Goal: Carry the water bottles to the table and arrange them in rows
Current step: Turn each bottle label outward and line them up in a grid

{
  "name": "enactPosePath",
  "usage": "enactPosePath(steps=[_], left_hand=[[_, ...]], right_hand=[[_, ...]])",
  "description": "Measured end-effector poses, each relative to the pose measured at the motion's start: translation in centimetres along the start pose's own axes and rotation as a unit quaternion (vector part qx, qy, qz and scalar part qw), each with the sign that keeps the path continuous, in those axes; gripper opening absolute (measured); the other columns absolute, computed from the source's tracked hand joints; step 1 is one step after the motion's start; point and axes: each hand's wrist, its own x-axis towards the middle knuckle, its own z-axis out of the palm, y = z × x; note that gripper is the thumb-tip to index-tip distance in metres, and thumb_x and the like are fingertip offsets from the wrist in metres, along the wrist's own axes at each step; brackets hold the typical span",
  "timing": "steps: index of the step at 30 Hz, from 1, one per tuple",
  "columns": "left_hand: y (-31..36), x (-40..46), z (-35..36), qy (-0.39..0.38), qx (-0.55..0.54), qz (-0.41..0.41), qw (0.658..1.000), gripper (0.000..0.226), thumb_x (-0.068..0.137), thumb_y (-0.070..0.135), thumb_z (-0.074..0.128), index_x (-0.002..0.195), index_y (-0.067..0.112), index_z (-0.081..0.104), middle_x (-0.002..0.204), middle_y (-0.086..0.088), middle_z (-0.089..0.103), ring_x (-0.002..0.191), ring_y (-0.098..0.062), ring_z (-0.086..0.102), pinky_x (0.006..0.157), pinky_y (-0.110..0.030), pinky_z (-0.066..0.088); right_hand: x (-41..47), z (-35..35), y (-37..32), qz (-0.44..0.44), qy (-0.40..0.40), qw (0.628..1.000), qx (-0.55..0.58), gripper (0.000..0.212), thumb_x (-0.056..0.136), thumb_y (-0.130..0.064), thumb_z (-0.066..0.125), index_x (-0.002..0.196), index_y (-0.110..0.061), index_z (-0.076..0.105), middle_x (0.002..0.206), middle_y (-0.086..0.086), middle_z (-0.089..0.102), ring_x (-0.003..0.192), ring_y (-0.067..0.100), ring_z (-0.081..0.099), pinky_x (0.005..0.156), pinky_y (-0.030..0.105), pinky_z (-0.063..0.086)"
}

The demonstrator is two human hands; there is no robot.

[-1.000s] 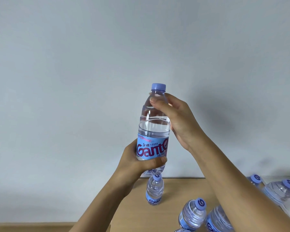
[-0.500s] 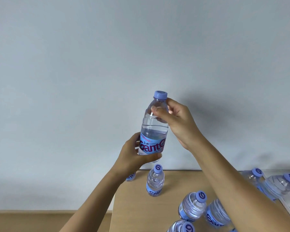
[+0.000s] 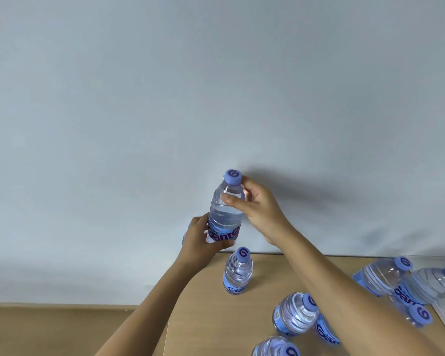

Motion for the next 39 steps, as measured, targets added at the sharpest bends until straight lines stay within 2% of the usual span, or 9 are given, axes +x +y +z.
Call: enactPosePath(steps=[3, 8, 12, 17, 19, 24, 28, 35, 39], left_hand=[[-1.6, -0.1, 0.9, 0.015, 0.015, -0.018, 1.000, 0.054, 0.056, 0.047, 0.081, 0.104, 0.038, 0.058, 0.105, 0.012, 0.064, 0.104, -0.014, 0.062, 0.092, -0.045, 0.051], [-4.7, -0.4, 2.5, 0.030, 0.034, -0.011, 0.999, 0.045, 0.066, 0.055, 0.074, 0.104, 0.044, 0.054, 0.101, 0.019, 0.069, 0.099, -0.011, 0.066, 0.084, -0.046, 0.055], [-5.3, -0.8, 3.2, 0.032, 0.031, -0.007, 0.999, 0.041, 0.075, 0.032, 0.078, 0.106, 0.043, 0.053, 0.102, 0.025, 0.067, 0.098, 0.004, 0.063, 0.085, -0.019, 0.050], [-5.6, -1.3, 4.4, 0.015, 0.039, 0.002, 0.999, 0.041, 0.082, 0.009, 0.076, 0.116, 0.016, 0.054, 0.097, 0.018, 0.059, 0.091, 0.030, 0.047, 0.072, 0.003, 0.035], [-6.2, -1.5, 4.9, 0.006, 0.035, -0.007, 0.999, 0.042, 0.081, 0.007, 0.076, 0.115, 0.013, 0.053, 0.096, 0.013, 0.058, 0.091, 0.028, 0.048, 0.072, 0.002, 0.036], [-8.3, -1.2, 6.6, -0.003, -0.001, -0.048, 0.999, 0.051, 0.083, 0.001, 0.073, 0.125, 0.012, 0.048, 0.117, 0.001, 0.063, 0.108, -0.009, 0.059, 0.084, -0.006, 0.041], [-10.6, -0.4, 8.0, 0.020, -0.010, -0.068, 0.997, 0.053, 0.079, -0.001, 0.075, 0.116, 0.024, 0.047, 0.112, 0.000, 0.065, 0.106, -0.016, 0.062, 0.086, -0.020, 0.049], [-12.4, 0.2, 9.7, 0.055, -0.025, -0.084, 0.995, 0.066, 0.077, -0.008, 0.073, 0.114, 0.036, 0.041, 0.111, 0.018, 0.059, 0.103, 0.014, 0.056, 0.080, -0.003, 0.042], [-12.8, 1.2, 10.1, 0.070, -0.053, -0.106, 0.991, 0.061, 0.078, -0.012, 0.070, 0.110, 0.033, 0.045, 0.109, 0.008, 0.064, 0.097, 0.010, 0.061, 0.076, -0.006, 0.045]], right_hand=[[0.0, 0.0, 1.7, 0.021, -0.002, 1.000, -0.015, 0.026, 0.088, -0.010, 0.073, 0.108, -0.025, 0.069, 0.099, -0.001, 0.072, 0.092, 0.013, 0.063, 0.092, 0.044, 0.052], [-0.7, 0.0, 4.3, 0.034, 0.004, 0.998, -0.045, 0.025, 0.086, -0.014, 0.076, 0.107, -0.025, 0.069, 0.082, -0.002, 0.063, 0.074, 0.017, 0.047, 0.072, 0.034, 0.043], [-1.0, 0.2, 5.9, 0.048, 0.000, 0.997, -0.067, 0.023, 0.083, -0.018, 0.080, 0.102, -0.026, 0.069, 0.071, -0.019, 0.062, 0.061, -0.001, 0.049, 0.066, 0.019, 0.044], [-1.3, -0.3, 7.8, 0.070, -0.001, 0.992, -0.108, 0.024, 0.081, -0.028, 0.082, 0.099, -0.036, 0.068, 0.078, -0.004, 0.063, 0.069, 0.009, 0.047, 0.069, 0.028, 0.043], [-1.5, -0.5, 8.7, 0.080, -0.005, 0.990, -0.117, 0.023, 0.080, -0.029, 0.083, 0.097, -0.036, 0.068, 0.078, 0.005, 0.062, 0.070, 0.010, 0.045, 0.068, 0.029, 0.040], [-1.9, -0.3, 10.4, 0.111, -0.006, 0.990, -0.091, 0.031, 0.076, -0.022, 0.086, 0.098, -0.037, 0.071, 0.093, -0.010, 0.075, 0.082, 0.000, 0.062, 0.076, 0.018, 0.048], [-2.1, -0.2, 11.8, 0.130, -0.004, 0.986, -0.102, 0.033, 0.074, -0.024, 0.087, 0.104, -0.030, 0.074, 0.100, -0.010, 0.076, 0.091, 0.013, 0.068, 0.075, 0.011, 0.048], [-2.3, 0.2, 14.2, 0.110, 0.039, 0.988, -0.099, 0.035, 0.068, -0.016, 0.090, 0.094, -0.031, 0.072, 0.101, -0.006, 0.068, 0.096, 0.017, 0.066, 0.087, 0.043, 0.055], [-1.8, 0.6, 15.0, 0.087, 0.053, 0.990, -0.098, 0.035, 0.067, -0.018, 0.089, 0.098, -0.020, 0.074, 0.103, -0.001, 0.063, 0.097, 0.021, 0.065, 0.086, 0.047, 0.054]])
